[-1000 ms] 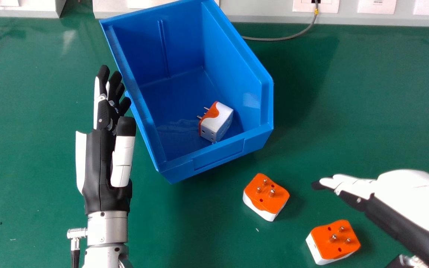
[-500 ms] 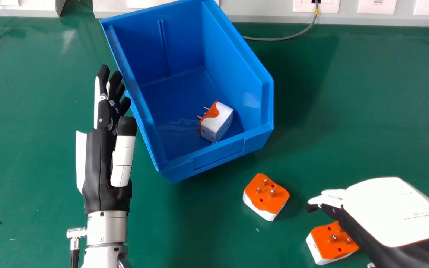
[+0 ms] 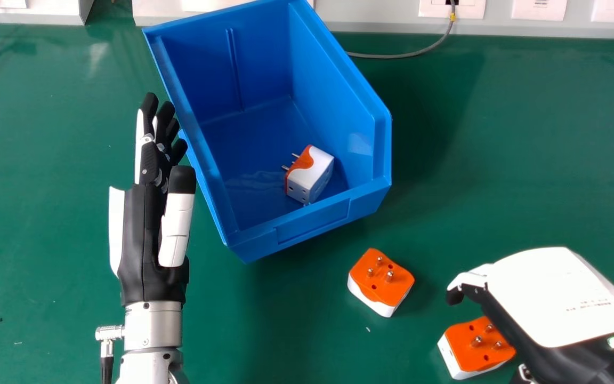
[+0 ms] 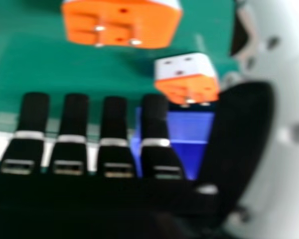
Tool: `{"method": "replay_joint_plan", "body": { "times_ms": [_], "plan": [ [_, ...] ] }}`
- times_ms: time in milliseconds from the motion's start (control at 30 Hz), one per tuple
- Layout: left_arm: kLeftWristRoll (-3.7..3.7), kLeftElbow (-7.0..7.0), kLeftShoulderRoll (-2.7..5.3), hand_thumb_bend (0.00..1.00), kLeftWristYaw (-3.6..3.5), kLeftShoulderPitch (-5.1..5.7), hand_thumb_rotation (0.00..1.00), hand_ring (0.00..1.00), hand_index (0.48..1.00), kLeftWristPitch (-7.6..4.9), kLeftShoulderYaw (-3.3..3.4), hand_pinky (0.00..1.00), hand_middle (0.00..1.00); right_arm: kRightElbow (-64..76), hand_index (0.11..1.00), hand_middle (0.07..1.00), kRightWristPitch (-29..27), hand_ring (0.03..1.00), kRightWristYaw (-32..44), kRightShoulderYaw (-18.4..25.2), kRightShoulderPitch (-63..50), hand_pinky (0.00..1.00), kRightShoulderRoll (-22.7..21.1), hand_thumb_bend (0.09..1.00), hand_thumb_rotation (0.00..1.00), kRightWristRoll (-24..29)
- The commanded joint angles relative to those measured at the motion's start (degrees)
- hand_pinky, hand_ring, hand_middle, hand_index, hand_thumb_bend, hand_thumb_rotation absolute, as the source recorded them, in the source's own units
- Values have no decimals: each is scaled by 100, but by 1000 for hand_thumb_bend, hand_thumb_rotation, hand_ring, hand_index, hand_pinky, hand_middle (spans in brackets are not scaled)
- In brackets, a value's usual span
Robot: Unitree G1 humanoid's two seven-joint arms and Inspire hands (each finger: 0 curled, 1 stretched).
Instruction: Pick all objects and put in blue box
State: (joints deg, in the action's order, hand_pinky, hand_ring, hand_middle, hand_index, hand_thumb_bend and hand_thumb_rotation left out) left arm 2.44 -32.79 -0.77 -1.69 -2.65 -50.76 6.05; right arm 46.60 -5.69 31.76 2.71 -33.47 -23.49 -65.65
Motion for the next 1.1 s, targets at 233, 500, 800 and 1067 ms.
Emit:
{"method": "replay_joint_plan", "body": {
  "times_ms": [233, 500, 800, 1067],
  "plan": [
    [19, 143, -16, 915, -22, -70, 919, 972, 981, -28, 5, 948, 974, -404, 717, 767, -43, 748, -371, 121, 252, 679, -168, 957, 76, -158],
    [-33, 194, -24, 908, 11, -106, 922, 970, 981, 19, -1, 942, 974, -826, 714, 759, -139, 739, -814, -7, 290, 681, -209, 951, 56, -320],
    [-7, 259, -22, 905, -11, -119, 926, 971, 980, 58, -13, 945, 974, -1109, 707, 756, -233, 737, -1000, -384, 380, 684, -314, 954, 103, -718],
    [8, 372, -28, 907, -31, -86, 925, 973, 981, 135, -18, 949, 976, -1216, 707, 756, -153, 736, -1028, -620, 443, 684, -296, 952, 119, -823]
  ]
}}
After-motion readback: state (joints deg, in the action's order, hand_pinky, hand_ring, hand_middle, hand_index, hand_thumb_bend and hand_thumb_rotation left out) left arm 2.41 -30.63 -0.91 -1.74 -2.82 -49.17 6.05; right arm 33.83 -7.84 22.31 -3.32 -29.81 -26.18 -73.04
